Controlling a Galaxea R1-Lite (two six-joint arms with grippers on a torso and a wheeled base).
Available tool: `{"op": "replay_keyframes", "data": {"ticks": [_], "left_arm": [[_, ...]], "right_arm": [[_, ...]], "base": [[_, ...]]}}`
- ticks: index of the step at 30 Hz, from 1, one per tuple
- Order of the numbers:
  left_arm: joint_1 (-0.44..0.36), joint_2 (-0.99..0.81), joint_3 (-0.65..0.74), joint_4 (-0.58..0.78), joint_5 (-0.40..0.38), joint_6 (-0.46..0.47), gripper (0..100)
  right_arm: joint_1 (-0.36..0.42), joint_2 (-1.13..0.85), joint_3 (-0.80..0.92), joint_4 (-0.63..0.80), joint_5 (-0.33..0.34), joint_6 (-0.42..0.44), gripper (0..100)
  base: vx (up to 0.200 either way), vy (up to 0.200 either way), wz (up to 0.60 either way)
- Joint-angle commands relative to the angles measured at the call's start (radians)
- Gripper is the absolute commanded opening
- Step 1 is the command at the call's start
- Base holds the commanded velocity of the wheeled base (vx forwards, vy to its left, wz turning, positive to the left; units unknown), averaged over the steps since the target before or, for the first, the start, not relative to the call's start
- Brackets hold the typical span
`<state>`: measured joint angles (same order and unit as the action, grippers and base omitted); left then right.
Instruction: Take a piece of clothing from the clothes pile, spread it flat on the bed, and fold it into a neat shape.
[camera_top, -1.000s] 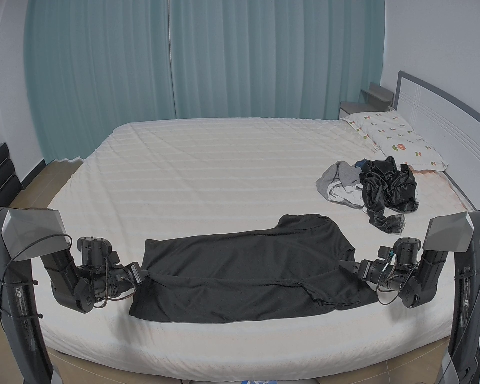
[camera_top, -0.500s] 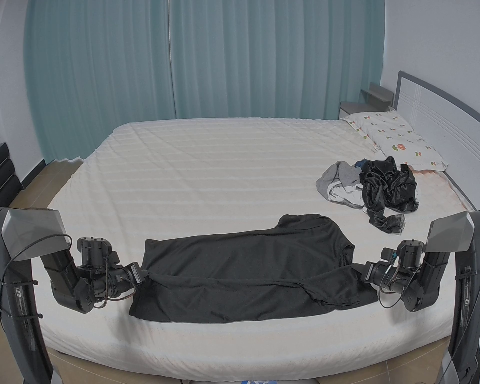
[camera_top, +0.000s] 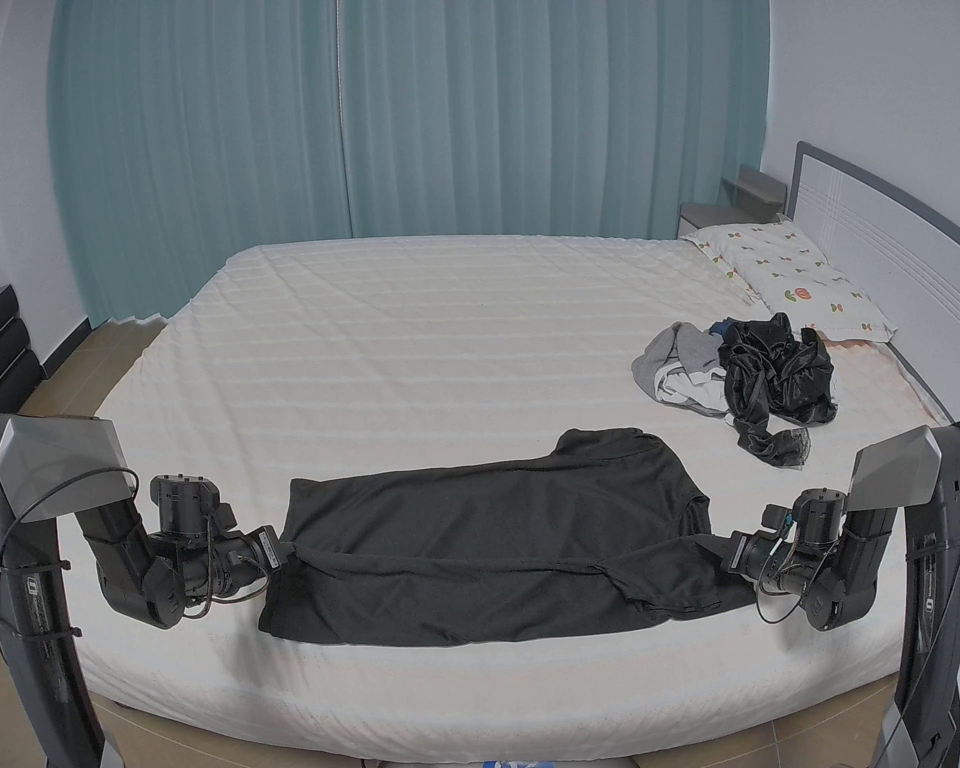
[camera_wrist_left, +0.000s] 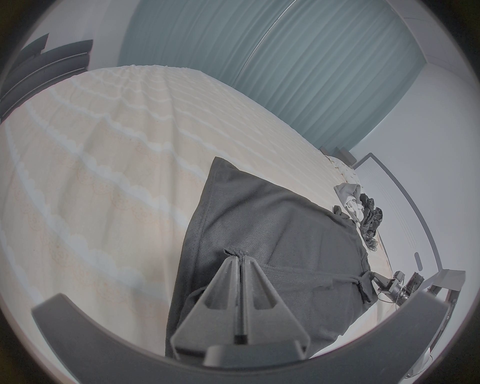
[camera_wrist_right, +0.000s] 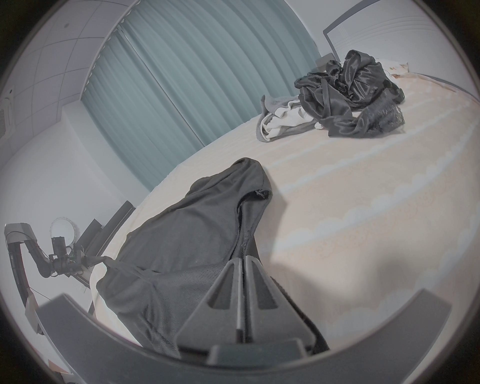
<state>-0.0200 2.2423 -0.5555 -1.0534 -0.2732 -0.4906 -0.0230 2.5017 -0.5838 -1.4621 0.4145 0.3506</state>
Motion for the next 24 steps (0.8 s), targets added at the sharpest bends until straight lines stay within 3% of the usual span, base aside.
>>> {"op": "replay_keyframes", "data": {"ticks": [1, 24], "left_arm": [[0.002, 0.002, -0.001, 0.000, 0.000, 0.000, 0], [0.017, 0.008, -0.012, 0.000, 0.000, -0.003, 0]], "right_arm": [[-0.002, 0.000, -0.002, -0.012, 0.003, 0.011, 100], [0.017, -0.021, -0.056, -0.038, 0.050, 0.019, 100]], "base": [[0.000, 0.000, 0.00], [0.000, 0.000, 0.00]]}}
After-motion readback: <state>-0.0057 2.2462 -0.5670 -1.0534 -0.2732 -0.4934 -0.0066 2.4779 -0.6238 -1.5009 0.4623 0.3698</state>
